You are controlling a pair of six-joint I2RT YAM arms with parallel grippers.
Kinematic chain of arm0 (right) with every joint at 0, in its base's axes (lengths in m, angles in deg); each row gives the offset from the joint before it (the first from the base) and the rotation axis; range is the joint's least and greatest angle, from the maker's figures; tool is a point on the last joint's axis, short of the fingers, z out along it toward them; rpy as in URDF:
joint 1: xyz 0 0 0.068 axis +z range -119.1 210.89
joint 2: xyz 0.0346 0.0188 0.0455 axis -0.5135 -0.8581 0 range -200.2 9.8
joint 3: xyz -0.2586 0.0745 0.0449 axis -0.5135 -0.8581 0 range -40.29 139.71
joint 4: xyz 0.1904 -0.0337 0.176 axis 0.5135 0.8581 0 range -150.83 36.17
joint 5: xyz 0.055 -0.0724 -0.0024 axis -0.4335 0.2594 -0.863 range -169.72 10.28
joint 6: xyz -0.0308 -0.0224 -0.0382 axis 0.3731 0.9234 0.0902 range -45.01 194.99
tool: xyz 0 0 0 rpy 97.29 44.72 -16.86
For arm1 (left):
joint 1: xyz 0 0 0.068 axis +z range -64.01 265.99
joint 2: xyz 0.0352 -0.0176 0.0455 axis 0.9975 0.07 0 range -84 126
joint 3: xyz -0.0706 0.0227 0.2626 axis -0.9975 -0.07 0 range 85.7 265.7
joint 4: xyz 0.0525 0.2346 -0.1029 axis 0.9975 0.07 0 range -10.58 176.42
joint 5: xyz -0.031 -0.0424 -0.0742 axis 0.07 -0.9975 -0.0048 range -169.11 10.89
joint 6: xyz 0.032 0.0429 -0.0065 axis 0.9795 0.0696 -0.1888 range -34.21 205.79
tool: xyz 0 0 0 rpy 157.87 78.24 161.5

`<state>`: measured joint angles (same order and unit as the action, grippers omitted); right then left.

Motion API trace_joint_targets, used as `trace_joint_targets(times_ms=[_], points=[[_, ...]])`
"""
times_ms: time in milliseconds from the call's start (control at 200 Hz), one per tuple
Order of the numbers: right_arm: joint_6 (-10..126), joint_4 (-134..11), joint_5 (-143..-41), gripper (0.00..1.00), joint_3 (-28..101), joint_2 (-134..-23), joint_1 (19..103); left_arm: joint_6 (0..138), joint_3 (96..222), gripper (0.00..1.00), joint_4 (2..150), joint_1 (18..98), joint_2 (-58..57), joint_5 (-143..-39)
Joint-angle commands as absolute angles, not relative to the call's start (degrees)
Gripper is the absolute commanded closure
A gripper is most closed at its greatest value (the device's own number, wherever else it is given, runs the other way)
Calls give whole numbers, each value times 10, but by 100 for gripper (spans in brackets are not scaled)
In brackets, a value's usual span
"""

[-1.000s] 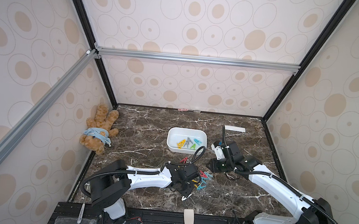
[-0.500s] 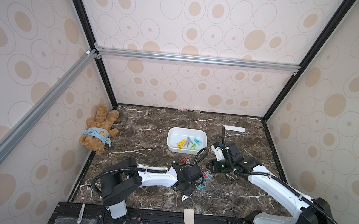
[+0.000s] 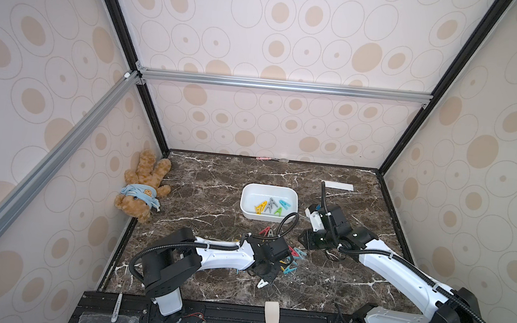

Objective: Put the clothespins into the storage box
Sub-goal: Pick up the clothespin from the center of the board, then place the clothespin in the storage box.

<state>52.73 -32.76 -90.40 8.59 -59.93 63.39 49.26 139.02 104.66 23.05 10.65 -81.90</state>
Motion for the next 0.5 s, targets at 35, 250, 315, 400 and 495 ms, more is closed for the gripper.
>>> trace_joint_targets(times_ms=[35,250,315,400,495], points=[[518,-309,-893,74,85,-576,633,451,1362,98,1019,249,31,-840],[502,-291,-899,74,78,-572,633,478,1361,97,1000,327,-50,-877],[495,-286,-903,74,76,-571,633,494,1364,97,999,361,-65,-891],[492,-275,-904,74,76,-570,633,514,1366,96,996,406,-77,-911],[494,-256,-900,74,75,-573,634,545,1382,96,997,445,-72,-916]])
